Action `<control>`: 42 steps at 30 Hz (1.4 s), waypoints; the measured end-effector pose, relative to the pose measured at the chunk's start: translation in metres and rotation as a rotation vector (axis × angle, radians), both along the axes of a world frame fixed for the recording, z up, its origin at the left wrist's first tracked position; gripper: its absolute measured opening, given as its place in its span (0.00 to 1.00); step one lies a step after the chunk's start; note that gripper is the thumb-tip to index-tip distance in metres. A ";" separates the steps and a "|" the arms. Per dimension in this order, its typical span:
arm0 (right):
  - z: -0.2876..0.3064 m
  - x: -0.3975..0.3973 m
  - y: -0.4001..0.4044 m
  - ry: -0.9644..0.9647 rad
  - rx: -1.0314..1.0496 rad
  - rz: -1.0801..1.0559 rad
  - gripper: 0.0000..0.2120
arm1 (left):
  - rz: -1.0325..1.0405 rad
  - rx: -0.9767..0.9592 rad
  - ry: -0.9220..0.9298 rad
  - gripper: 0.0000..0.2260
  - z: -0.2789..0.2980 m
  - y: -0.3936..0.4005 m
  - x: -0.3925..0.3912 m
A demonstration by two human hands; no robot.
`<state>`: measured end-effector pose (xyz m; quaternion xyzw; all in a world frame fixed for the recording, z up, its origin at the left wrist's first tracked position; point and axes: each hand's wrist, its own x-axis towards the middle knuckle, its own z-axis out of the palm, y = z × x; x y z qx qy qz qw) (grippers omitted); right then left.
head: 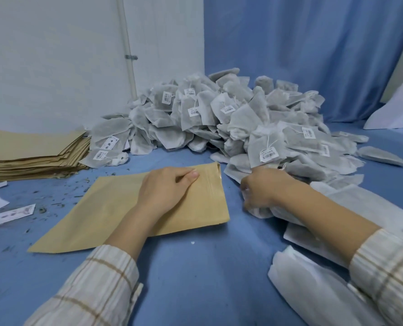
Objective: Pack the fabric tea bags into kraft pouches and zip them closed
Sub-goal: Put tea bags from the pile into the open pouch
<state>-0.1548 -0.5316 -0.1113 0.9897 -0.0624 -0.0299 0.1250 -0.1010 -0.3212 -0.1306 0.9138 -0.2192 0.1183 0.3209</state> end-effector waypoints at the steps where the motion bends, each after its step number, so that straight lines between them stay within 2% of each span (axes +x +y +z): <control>1: -0.002 -0.001 0.003 -0.044 0.001 0.019 0.10 | -0.002 0.002 -0.005 0.14 0.000 0.000 -0.003; 3: -0.003 -0.002 0.008 -0.157 0.043 0.047 0.07 | -0.004 0.008 -0.009 0.14 -0.002 0.002 -0.008; 6: 0.003 -0.003 0.006 -0.486 0.345 0.041 0.10 | 0.037 0.011 -0.007 0.15 -0.001 0.010 -0.011; 8: 0.009 -0.006 0.009 -0.659 0.684 -0.018 0.09 | 0.077 -0.018 -0.020 0.15 0.002 0.017 -0.013; 10: 0.013 -0.008 0.014 -0.765 1.238 -0.105 0.09 | 0.100 -0.069 -0.036 0.15 0.004 0.023 -0.015; 12: 0.015 -0.013 0.020 -0.776 1.692 -0.199 0.09 | 0.103 -0.114 -0.051 0.14 0.007 0.029 -0.018; 15: 0.010 -0.018 0.029 -0.704 2.076 -0.240 0.08 | 0.113 -0.167 -0.069 0.14 0.011 0.038 -0.021; 19: 0.005 -0.021 0.035 -0.745 2.334 -0.283 0.07 | 0.160 -0.184 -0.087 0.15 0.013 0.056 -0.022; 21: 0.004 -0.022 0.036 -0.710 2.404 -0.234 0.07 | 0.180 -0.168 -0.089 0.15 0.013 0.064 -0.023; 25: -0.002 -0.028 0.060 -0.510 2.249 -0.093 0.07 | 0.117 -0.236 -0.095 0.13 0.017 0.066 -0.033; 29: -0.007 -0.030 0.097 -0.286 1.772 -0.077 0.08 | -0.018 -0.227 -0.112 0.11 0.020 0.051 -0.048; 33: -0.007 -0.030 0.115 -0.296 1.519 -0.132 0.15 | -0.068 -0.191 -0.109 0.06 0.017 0.044 -0.061; 35: -0.006 -0.032 0.110 -0.299 1.286 -0.045 0.18 | -0.058 -0.163 -0.080 0.07 0.013 0.044 -0.066; 36: -0.005 -0.035 0.104 -0.304 1.082 0.069 0.19 | -0.049 -0.144 -0.077 0.09 0.010 0.045 -0.068; 37: -0.004 -0.037 0.101 -0.308 0.974 0.129 0.20 | -0.039 -0.122 -0.079 0.10 0.009 0.046 -0.071; 38: -0.002 -0.044 0.097 -0.339 0.864 0.190 0.19 | -0.031 -0.098 -0.079 0.11 0.007 0.047 -0.074; 40: 0.006 -0.062 0.083 -0.365 0.635 0.274 0.12 | -0.036 -0.052 -0.068 0.12 0.002 0.049 -0.081; 42: 0.017 -0.077 0.064 -0.289 0.568 0.246 0.07 | -0.054 -0.032 -0.062 0.12 -0.003 0.051 -0.088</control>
